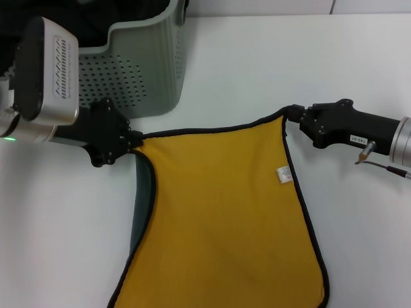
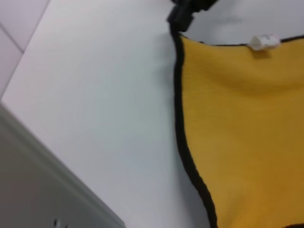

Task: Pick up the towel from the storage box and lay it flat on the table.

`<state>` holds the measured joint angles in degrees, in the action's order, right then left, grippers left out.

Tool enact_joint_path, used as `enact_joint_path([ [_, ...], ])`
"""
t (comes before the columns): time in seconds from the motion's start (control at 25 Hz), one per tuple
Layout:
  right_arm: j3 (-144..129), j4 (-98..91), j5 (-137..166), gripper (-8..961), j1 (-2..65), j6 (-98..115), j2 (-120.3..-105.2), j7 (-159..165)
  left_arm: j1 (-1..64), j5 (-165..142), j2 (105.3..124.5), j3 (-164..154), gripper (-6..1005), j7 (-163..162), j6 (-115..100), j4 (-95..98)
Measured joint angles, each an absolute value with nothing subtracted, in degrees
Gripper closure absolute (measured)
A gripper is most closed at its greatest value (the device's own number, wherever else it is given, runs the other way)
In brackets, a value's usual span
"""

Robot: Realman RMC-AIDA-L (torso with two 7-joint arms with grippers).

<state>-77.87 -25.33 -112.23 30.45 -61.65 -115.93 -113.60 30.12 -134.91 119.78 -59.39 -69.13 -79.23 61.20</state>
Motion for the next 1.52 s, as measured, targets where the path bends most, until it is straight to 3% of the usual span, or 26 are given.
enact_joint_path([
  [0.36,-77.9,-25.2,-112.3,904,31.1,-59.0,-116.02,-111.9,29.0,-134.3,120.14,-63.2,936,-67.9,-73.6,63.2],
  [0.52,-77.8,-25.1,-114.3,902,30.8,-56.4,-116.27,-111.2,27.5,-132.9,120.2,-65.2,854,-67.9,-68.9,63.5],
  [0.6,-78.1,-25.1,-115.3,841,30.7,-56.0,-116.28,-111.4,26.7,-132.5,120.2,-65.5,813,-68.1,-68.1,63.9],
  [0.68,-78.1,-25.5,-115.5,779,30.4,-57.0,-116.28,-111.5,25.4,-131.5,120.18,-65.4,577,-68.2,-68.0,64.8],
  [0.92,-75.9,-28.7,-115.4,534,26.9,-70.3,-115.68,-115.5,18.6,-121.5,119.96,-64.8,375,-68.7,-71.8,68.1],
  [1.12,-75.5,-31.4,-114.3,393,25.0,-83.7,-114.24,-116.9,15.5,-109.4,119.77,-59.9,350,-72.2,-82.5,65.7],
  [1.32,-75.5,-33.6,-108.5,274,25.9,-95.2,-112.5,-115.7,18.4,-100.0,118.28,-53.9,325,-70.9,-97.1,51.4],
  [1.48,-75.5,-37.2,-103.5,84,25.7,-98.3,-112.67,-114.6,20.8,-97.6,116.98,-51.9,321,-68.5,-104.5,41.9],
  [1.52,-75.6,-38.2,-102.2,84,25.4,-98.3,-113.09,-114.6,20.9,-97.3,117.13,-51.8,322,-67.8,-105.3,40.7],
])
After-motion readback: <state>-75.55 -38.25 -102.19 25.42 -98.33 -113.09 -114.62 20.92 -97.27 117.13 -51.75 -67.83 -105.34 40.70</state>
